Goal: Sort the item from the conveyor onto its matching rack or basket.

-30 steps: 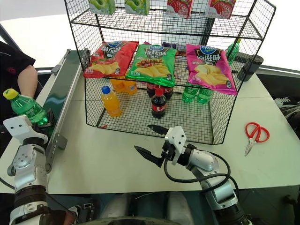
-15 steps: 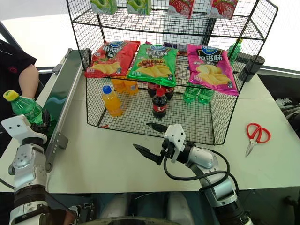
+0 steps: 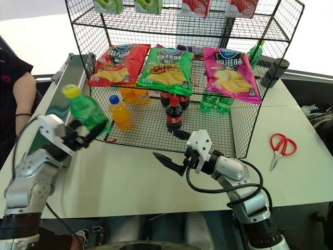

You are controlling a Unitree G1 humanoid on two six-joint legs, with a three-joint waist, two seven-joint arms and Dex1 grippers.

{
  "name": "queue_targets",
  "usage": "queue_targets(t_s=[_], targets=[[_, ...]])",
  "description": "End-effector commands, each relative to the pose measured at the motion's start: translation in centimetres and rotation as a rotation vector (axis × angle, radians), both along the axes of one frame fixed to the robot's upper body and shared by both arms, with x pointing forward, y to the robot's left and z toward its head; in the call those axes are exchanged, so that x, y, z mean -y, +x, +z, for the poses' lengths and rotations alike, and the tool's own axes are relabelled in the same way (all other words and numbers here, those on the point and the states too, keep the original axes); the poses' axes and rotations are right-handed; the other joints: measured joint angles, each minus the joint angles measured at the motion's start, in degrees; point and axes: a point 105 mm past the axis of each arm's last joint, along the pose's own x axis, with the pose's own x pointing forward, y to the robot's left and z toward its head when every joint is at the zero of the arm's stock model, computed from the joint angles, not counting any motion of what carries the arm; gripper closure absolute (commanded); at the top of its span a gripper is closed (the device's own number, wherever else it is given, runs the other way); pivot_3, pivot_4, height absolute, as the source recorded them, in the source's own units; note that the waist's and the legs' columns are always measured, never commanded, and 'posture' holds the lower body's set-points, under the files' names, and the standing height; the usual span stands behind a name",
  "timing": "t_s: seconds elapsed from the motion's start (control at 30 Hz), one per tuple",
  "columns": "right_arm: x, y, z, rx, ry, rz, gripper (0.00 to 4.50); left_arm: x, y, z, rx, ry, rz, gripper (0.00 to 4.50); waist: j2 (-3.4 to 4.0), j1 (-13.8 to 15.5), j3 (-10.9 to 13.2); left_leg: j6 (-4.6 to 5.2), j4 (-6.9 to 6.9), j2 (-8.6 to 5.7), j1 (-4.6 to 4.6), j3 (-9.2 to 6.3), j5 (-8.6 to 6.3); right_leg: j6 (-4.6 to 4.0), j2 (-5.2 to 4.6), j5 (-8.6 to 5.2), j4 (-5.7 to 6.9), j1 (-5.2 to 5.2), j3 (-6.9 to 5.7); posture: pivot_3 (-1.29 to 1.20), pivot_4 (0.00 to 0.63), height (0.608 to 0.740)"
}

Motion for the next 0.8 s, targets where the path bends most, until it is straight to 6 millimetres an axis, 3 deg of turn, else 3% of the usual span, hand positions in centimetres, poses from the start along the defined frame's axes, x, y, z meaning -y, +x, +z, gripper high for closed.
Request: queue_targets(t_s=[0.03,0.17,0.33,0.53,0.8], targets=[[-0.6,-0.7,2.3,0.043,0.047,0.050,0.00,3.7,-0.6,0.9,0.052,0.030,-0.182,1.81,0.04,0.1,0.0,0.00,0.01,0.00,0.00,0.00,0.00,-0.02,0.00,-0.01,0.01,0.01,0.00,0.00,0.150,0.740],[-1.2,-0.9,2.4,0.010,0.062,0.074,0.00,8.1,-0.6,-0.4,0.052,0.045,-0.356,1.81,0.06,0.5,0.0,0.02,0.12,-0.05,-0.01,-0.02,0.00,0.03,0.02,0.02,0.00,0.09,-0.02,0.00,0.150,0.740],[-1.5,-0.7,2.4,0.003,0.068,0.057,0.00,11.6,-0.4,-0.6,0.086,0.063,-0.498,1.81,0.07,0.3,0.0,0.08,0.17,-0.11,-0.05,-0.03,-0.01,0.13,0.10,0.07,0.01,0.09,-0.04,0.00,0.150,0.740],[-1.4,-0.5,2.3,-0.002,0.077,0.030,0.00,13.4,-1.0,-0.6,0.116,0.088,-0.611,1.81,0.09,0.4,0.1,0.09,0.23,0.04,-0.02,-0.07,0.00,0.28,0.52,0.14,0.06,0.11,-0.05,0.00,0.150,0.740],[-1.3,-0.2,2.1,-0.011,0.092,0.004,0.00,14.0,-1.7,-0.5,0.133,0.091,-0.659,1.81,0.09,0.4,0.1,0.09,0.33,0.24,-0.02,-0.13,0.00,0.30,0.88,0.15,0.07,0.15,0.00,0.00,0.150,0.740]])
